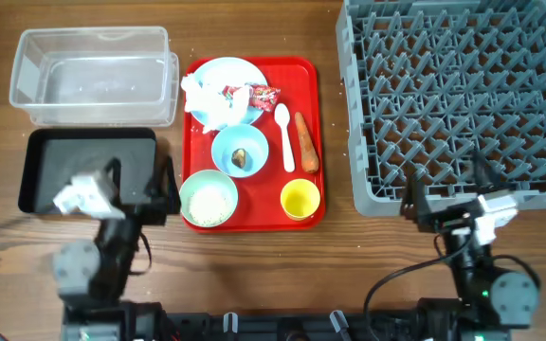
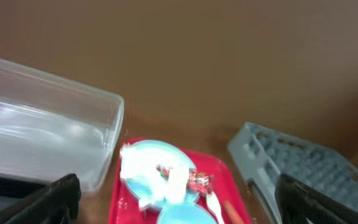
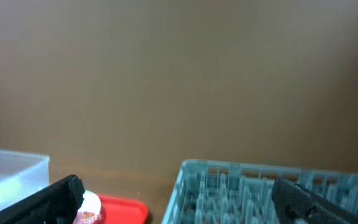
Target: Sort waste into correct bins and load items into the dishwasher rack
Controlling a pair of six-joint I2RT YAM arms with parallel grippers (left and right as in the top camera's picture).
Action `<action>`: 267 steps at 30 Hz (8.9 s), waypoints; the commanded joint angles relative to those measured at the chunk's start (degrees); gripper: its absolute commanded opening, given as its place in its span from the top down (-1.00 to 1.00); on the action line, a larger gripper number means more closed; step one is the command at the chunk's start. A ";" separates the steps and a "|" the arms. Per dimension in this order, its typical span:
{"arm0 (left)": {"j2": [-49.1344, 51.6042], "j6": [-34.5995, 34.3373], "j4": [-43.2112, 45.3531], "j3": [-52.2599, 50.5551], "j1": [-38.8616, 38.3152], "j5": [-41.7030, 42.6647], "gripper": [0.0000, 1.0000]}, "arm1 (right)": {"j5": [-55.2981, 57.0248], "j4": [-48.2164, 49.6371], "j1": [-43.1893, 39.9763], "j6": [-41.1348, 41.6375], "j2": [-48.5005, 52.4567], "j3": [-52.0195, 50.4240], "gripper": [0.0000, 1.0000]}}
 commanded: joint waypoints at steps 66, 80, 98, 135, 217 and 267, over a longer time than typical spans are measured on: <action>89.99 -9.75 -38.66 79.14 -1.95 -17.51 0.92 | -13.27 -49.90 0.28 -0.90 62.42 53.05 -0.99; 100.78 -6.03 -23.39 79.08 8.83 -12.63 -0.99 | -13.27 -50.95 0.28 -0.90 62.42 53.05 -0.99; 87.38 4.00 -42.16 79.08 0.44 -7.37 -0.98 | -16.11 -47.95 0.28 -0.85 62.42 53.05 -0.99; 84.48 -1.53 -47.21 68.02 -33.92 -10.99 0.92 | -15.85 -50.60 0.28 -0.70 62.42 53.05 -1.00; 59.45 4.24 -29.18 44.98 -24.13 -16.98 0.92 | -15.63 -52.54 0.28 0.50 63.60 53.05 -0.99; 75.80 4.42 -35.80 30.88 -37.35 -20.28 0.51 | -15.63 -53.57 0.28 0.44 65.20 53.05 -0.99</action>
